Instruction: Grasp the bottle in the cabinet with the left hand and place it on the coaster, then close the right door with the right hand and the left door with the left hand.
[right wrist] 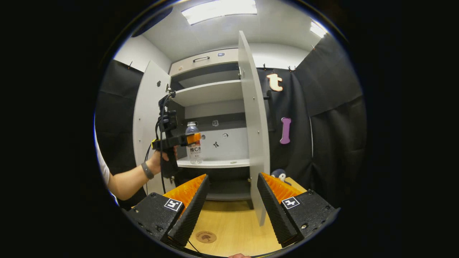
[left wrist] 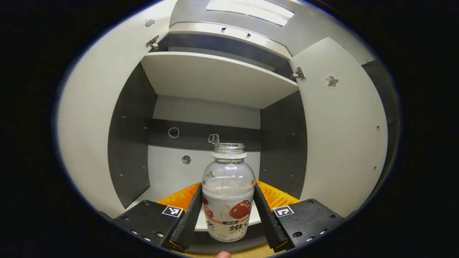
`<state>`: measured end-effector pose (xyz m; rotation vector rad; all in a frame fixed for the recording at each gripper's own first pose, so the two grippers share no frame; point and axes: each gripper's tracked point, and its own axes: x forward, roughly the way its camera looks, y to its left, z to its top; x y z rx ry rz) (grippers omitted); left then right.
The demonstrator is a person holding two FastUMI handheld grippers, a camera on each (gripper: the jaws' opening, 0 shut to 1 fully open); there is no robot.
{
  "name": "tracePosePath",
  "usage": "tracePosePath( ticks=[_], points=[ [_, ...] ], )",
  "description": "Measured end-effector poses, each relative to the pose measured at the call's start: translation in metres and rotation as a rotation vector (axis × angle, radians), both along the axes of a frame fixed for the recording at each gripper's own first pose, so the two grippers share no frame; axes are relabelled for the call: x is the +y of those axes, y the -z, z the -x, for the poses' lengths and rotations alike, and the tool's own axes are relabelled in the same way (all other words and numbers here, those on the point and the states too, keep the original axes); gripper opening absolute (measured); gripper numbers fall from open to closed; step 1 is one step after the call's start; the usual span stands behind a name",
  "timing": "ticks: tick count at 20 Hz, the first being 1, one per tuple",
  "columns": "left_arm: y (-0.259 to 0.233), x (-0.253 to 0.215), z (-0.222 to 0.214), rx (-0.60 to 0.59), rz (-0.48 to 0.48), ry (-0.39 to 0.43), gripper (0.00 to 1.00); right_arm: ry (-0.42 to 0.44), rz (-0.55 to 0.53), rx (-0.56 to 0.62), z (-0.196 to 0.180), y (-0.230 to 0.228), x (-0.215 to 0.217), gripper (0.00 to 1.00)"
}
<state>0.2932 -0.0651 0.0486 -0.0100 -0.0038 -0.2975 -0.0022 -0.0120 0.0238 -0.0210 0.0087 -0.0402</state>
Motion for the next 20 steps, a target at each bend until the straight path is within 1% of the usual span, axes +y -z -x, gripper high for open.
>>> tracePosePath(
  ticks=[2, 7, 9, 11, 13, 15, 17, 20],
  points=[
    [0.012, 0.004, 0.027, 0.015, -0.013, -0.006, 0.76, -0.021, 0.005, -0.009, 0.002, -0.003, 0.003, 0.83],
    [0.065, 0.009, 0.085, 0.088, 0.055, -0.028, 0.76, -0.052, -0.002, -0.008, 0.001, -0.009, 0.005, 0.83],
    [0.086, 0.011, 0.105, 0.080, 0.059, -0.048, 0.76, -0.065, 0.000, -0.006, -0.001, -0.014, 0.005, 0.83],
    [0.108, 0.007, 0.125, 0.073, 0.045, -0.051, 0.76, -0.082, 0.014, -0.019, 0.000, -0.023, 0.005, 0.83],
    [0.135, 0.002, 0.145, 0.092, 0.038, -0.057, 0.76, -0.093, 0.029, -0.026, 0.000, -0.031, 0.004, 0.83],
    [0.160, -0.004, 0.161, 0.119, 0.045, -0.063, 0.76, -0.088, 0.020, -0.039, -0.001, -0.039, 0.001, 0.83],
    [0.180, -0.004, 0.170, 0.125, 0.033, -0.087, 0.76, -0.085, 0.010, -0.053, 0.002, -0.049, 0.000, 0.83],
    [0.211, -0.006, 0.181, 0.135, 0.039, -0.115, 0.76, -0.074, 0.038, -0.044, 0.005, -0.053, -0.002, 0.83]
  ],
)
